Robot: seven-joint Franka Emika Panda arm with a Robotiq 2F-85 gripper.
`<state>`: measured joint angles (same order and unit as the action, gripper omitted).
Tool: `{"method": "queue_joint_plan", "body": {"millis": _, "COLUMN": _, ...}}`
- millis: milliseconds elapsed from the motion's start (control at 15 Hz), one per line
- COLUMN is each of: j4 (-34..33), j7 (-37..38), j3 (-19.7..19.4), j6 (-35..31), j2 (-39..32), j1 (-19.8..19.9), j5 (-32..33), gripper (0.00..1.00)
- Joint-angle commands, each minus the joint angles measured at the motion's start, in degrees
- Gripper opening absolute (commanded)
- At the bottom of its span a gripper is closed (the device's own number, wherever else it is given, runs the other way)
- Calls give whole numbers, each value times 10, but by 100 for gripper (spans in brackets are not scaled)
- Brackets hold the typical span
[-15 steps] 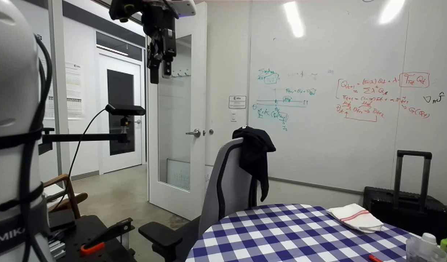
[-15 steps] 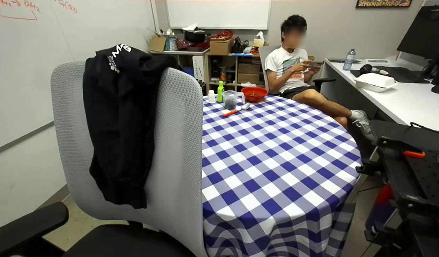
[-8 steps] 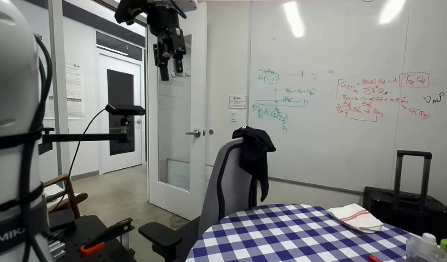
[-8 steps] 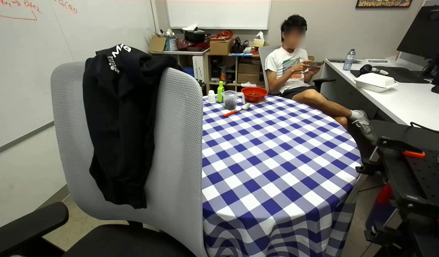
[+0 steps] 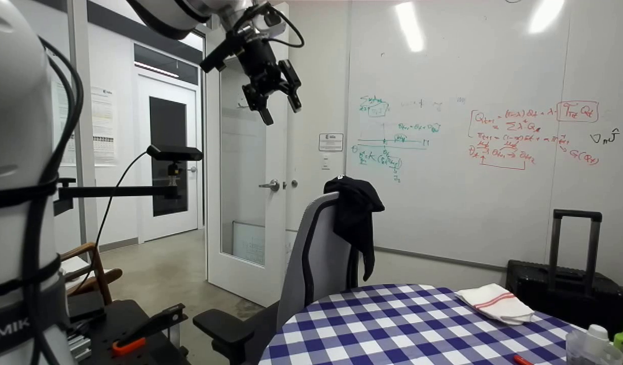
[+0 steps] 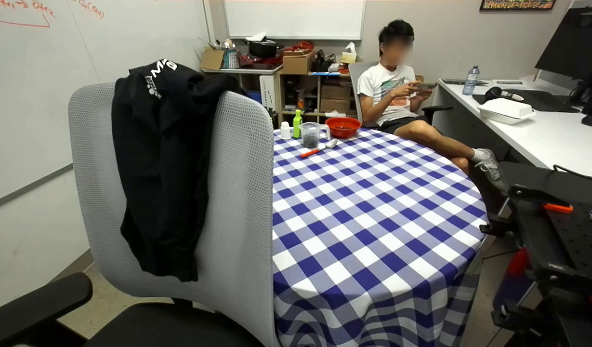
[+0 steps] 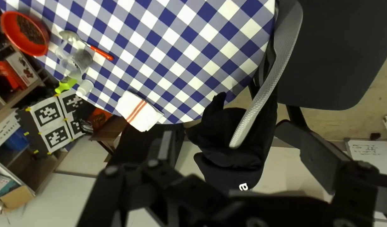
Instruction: Put the black shirt on the table
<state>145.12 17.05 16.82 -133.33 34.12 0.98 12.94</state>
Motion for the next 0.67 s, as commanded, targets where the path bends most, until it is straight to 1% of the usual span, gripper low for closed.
{"method": "queue_joint_plan", "body": {"millis": 0, "j4": -91, "j7": -18, "j3": 12, "j6": -38, "j2": -122, "j1": 10, "j5": 61, "gripper": 100}}
{"method": "queue_joint_plan", "body": {"millis": 133, "j4": -138, "j7": -8, "j3": 13, "j6": -54, "j2": -171, "j1": 10, "j5": 91, "gripper": 100}}
{"method": "queue_joint_plan", "body": {"millis": 333, "j4": -215, "j7": 44, "j3": 14, "j6": -67, "j2": -249, "j1": 17, "j5": 144, "gripper": 100}}
{"method": "queue_joint_plan", "body": {"millis": 400, "j4": -238, "j7": 66, "j3": 15, "j6": -69, "j2": -273, "j1": 19, "j5": 176, "gripper": 100}}
{"method": "queue_joint_plan", "body": {"millis": 467, "j4": -263, "j7": 88, "j3": 13, "j6": -68, "j2": -299, "j1": 17, "j5": 208, "gripper": 100}}
{"method": "queue_joint_plan", "body": {"millis": 600, "j4": -308, "j7": 123, "j3": 0, "j6": -61, "j2": -352, "j1": -1, "j5": 256, "gripper": 100}}
